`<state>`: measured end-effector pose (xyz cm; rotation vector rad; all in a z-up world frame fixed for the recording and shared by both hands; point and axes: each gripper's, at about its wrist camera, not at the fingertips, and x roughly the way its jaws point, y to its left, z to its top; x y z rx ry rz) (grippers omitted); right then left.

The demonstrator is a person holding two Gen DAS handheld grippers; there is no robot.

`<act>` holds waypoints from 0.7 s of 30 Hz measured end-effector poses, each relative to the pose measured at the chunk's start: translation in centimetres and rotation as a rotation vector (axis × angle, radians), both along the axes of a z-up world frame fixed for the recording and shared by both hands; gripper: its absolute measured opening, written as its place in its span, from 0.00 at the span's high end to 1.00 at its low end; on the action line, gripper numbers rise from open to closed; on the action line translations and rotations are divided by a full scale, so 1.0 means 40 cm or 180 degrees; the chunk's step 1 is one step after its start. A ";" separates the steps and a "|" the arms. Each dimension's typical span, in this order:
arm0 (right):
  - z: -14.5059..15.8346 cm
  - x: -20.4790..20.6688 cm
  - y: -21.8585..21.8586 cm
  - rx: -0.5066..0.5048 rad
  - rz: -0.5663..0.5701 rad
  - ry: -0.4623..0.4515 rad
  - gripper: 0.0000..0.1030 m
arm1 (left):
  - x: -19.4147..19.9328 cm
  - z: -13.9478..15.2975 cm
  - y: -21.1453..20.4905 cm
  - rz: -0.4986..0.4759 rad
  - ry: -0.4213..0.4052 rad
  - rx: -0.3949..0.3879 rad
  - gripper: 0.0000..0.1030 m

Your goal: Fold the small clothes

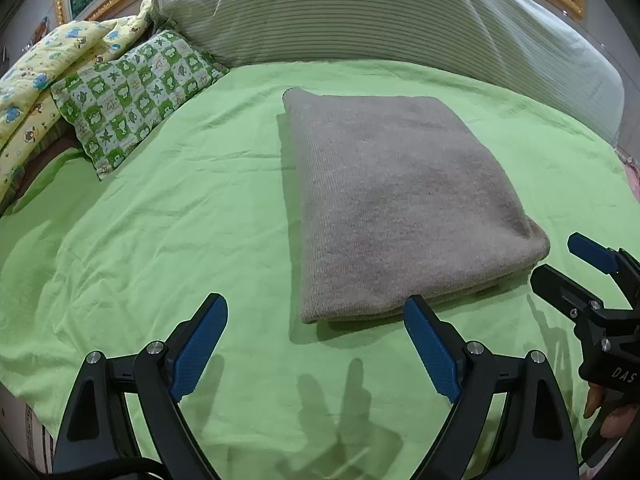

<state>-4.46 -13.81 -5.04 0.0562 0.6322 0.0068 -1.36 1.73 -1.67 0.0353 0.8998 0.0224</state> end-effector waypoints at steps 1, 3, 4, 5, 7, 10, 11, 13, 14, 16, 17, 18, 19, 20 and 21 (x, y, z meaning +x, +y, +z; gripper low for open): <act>0.000 0.001 0.000 -0.0010 0.0011 -0.0005 0.10 | 0.001 0.000 0.000 0.0012 0.0000 -0.0006 0.12; 0.001 0.005 0.001 -0.0027 0.0045 -0.0010 0.10 | 0.002 0.001 0.000 0.0018 -0.0007 -0.0001 0.12; 0.001 0.005 0.003 -0.0037 0.0053 -0.0012 0.10 | 0.003 0.002 0.001 0.0025 -0.0006 0.0002 0.12; 0.002 0.006 0.006 -0.0049 0.0062 -0.0018 0.10 | 0.005 0.002 0.003 0.0027 -0.0001 -0.0008 0.12; 0.003 0.010 0.008 -0.0064 0.0093 -0.0021 0.10 | 0.008 0.002 0.007 0.0029 0.0011 -0.0042 0.12; 0.003 0.015 0.011 -0.0065 0.0098 -0.0010 0.10 | 0.011 0.003 0.008 0.0043 0.0007 -0.0036 0.12; 0.003 0.018 0.011 -0.0061 0.0093 -0.0006 0.10 | 0.013 0.002 0.011 0.0039 0.0016 -0.0048 0.12; 0.002 0.022 0.013 -0.0053 0.0096 0.0002 0.10 | 0.016 0.001 0.014 0.0050 0.0027 -0.0055 0.12; 0.002 0.024 0.014 -0.0058 0.0089 0.0004 0.10 | 0.018 0.000 0.016 0.0056 0.0032 -0.0060 0.12; 0.003 0.027 0.014 -0.0056 0.0090 0.0003 0.10 | 0.021 -0.001 0.017 0.0070 0.0041 -0.0060 0.12; 0.003 0.025 0.014 -0.0059 0.0086 0.0001 0.10 | 0.022 -0.001 0.018 0.0070 0.0046 -0.0063 0.12; 0.003 0.029 0.014 -0.0051 0.0088 0.0003 0.10 | 0.024 -0.002 0.018 0.0070 0.0052 -0.0069 0.12; 0.003 0.029 0.014 -0.0054 0.0087 0.0004 0.10 | 0.025 -0.003 0.018 0.0067 0.0060 -0.0070 0.12; 0.004 0.029 0.014 -0.0059 0.0084 0.0001 0.10 | 0.026 -0.002 0.018 0.0067 0.0057 -0.0068 0.12; 0.004 0.031 0.014 -0.0054 0.0086 -0.0002 0.10 | 0.026 -0.002 0.017 0.0065 0.0053 -0.0066 0.12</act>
